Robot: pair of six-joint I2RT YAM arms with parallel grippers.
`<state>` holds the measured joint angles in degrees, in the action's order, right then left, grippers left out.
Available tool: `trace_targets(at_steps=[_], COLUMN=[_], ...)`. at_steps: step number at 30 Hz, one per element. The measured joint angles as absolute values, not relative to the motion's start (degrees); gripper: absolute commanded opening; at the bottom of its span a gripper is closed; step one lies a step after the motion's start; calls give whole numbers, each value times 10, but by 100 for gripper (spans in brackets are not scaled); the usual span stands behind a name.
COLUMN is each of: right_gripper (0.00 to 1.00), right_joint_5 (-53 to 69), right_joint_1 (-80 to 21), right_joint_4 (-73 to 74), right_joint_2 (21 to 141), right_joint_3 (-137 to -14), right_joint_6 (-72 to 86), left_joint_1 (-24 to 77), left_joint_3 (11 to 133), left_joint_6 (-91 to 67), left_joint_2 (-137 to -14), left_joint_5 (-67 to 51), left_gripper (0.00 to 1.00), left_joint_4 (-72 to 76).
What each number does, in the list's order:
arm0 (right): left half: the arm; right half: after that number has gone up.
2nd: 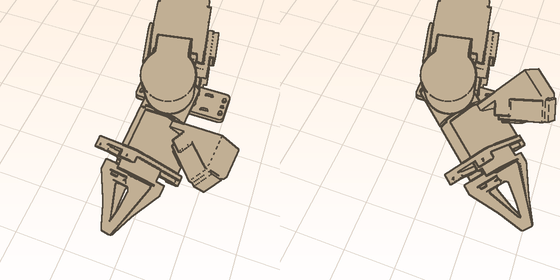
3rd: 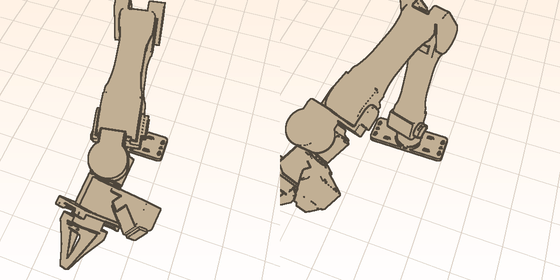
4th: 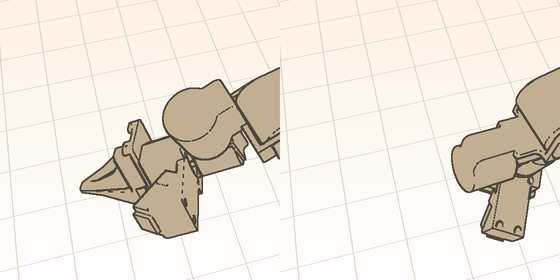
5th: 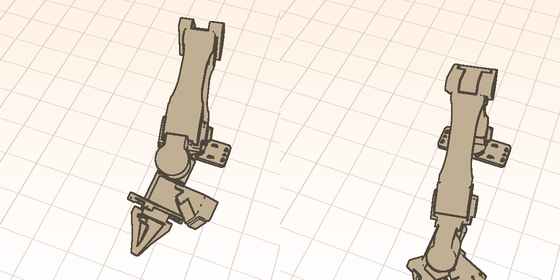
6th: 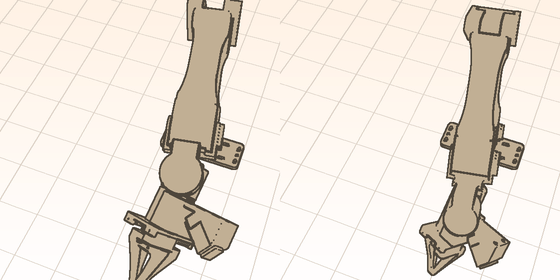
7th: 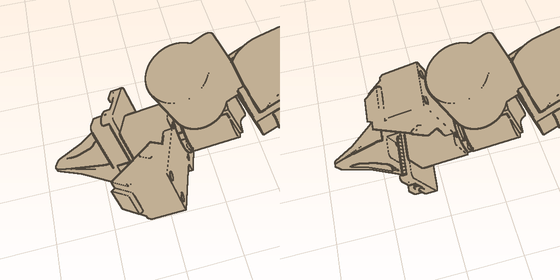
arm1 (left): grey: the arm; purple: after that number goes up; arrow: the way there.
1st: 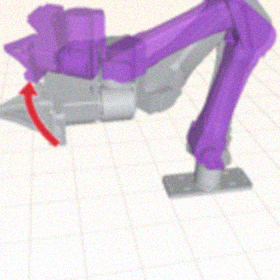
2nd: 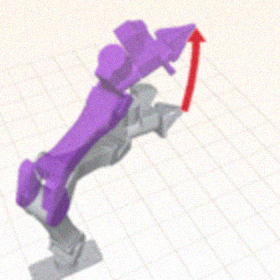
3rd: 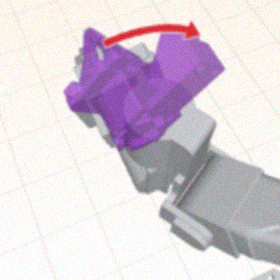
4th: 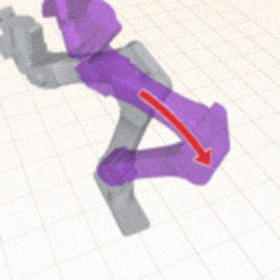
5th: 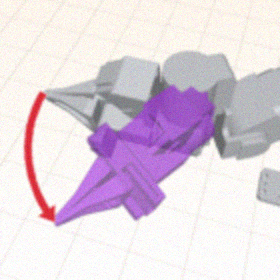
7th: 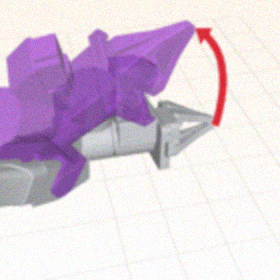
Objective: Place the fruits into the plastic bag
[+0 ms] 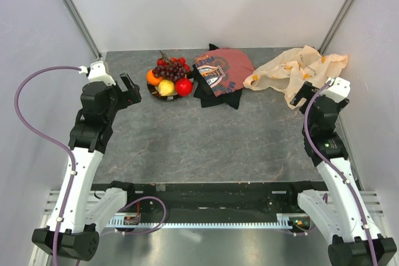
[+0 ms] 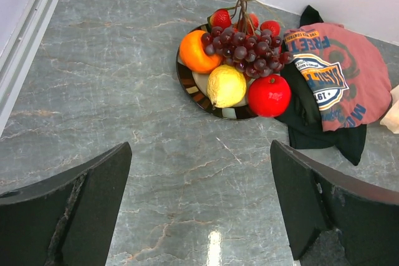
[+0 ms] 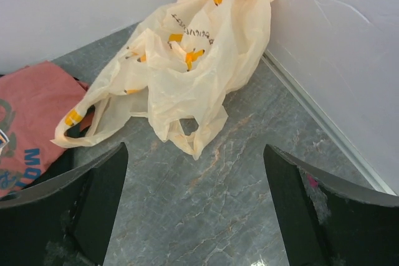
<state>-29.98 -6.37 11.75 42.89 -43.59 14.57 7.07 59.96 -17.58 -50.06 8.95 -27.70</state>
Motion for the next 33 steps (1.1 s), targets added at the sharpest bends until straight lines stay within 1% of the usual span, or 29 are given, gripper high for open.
trace_targets(at_steps=[7, 11, 14, 17, 27, 33], right_gripper=[98, 97, 97, 96, 95, 92], right_joint_5=[-307, -277, -227, -173, -29, 39], right_joint_1=[-64, -54, -23, 22, 155, 209], right_joint_4=[150, 160, 170, 180, 207, 201], right_joint_2=[514, 576, 643, 693, 786, 856], right_joint_3=[-485, -543, -598, -624, -660, -665], right_joint_6=[159, 164, 180, 198, 244, 279], left_joint_1=[71, 71, 71, 71, 71, 71], left_joint_3=[611, 612, 612, 607, 586, 568], left_joint_6=[-180, -185, -186, -186, -186, -187], left_joint_2=[-512, -521, -521, -520, -506, -468], left_joint_5=[102, 102, 98, 85, 53, 52], left_gripper=[99, 99, 99, 99, 99, 99], left_joint_4=[-278, -277, -276, -268, -265, -265])
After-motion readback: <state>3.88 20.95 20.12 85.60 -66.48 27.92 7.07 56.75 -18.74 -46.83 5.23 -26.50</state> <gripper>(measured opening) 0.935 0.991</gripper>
